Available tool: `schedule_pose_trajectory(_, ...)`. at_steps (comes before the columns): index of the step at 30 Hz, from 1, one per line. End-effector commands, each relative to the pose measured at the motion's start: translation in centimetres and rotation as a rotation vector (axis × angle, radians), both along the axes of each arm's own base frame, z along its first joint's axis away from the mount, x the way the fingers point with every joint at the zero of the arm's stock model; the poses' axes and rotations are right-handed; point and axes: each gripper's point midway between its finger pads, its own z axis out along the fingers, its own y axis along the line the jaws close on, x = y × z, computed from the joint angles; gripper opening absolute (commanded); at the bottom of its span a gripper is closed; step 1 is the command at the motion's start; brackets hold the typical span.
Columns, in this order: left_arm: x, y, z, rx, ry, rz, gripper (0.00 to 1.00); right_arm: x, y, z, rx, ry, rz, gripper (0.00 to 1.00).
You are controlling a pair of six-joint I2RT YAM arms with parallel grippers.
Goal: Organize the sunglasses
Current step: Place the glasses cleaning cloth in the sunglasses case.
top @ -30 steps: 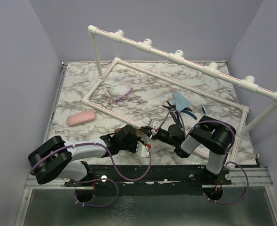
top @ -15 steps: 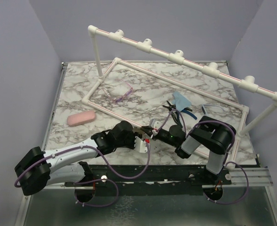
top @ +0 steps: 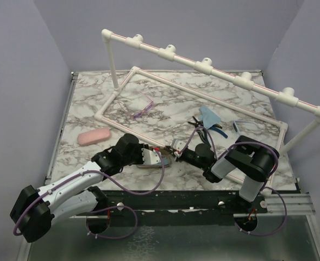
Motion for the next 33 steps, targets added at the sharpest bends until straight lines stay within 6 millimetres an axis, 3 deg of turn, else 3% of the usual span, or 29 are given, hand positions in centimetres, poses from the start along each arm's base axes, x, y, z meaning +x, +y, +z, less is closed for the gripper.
schedule_pose_trajectory(1,-0.3,1.5,-0.3,-0.019,0.033,0.074,0.33,-0.1,0.0,-0.6,-0.036,-0.007,0.007,0.01)
schedule_pose_trajectory(4,-0.3,1.9,-0.1,-0.042,0.031,0.106,0.33,0.0,0.0,-0.7,-0.034,-0.006,-0.002,0.03)
schedule_pose_trajectory(7,-0.5,2.3,-0.3,-0.056,0.037,0.131,0.34,0.1,0.2,-0.7,-0.039,-0.001,0.005,0.11)
schedule_pose_trajectory(10,-0.5,2.2,-0.3,-0.08,0.037,0.138,0.42,0.2,0.5,-0.6,-0.041,-0.001,0.009,0.19)
schedule_pose_trajectory(15,-0.5,2.0,-0.3,-0.099,0.031,0.134,0.54,0.6,1.0,-0.7,-0.066,0.003,0.018,0.24)
schedule_pose_trajectory(28,-1.1,1.8,-0.6,-0.121,0.044,0.119,0.56,1.2,1.6,0.5,-0.058,-0.023,0.013,0.3)
schedule_pose_trajectory(33,-0.9,1.6,-0.3,-0.128,0.039,0.118,0.56,1.4,1.6,2.3,-0.018,-0.043,0.004,0.33)
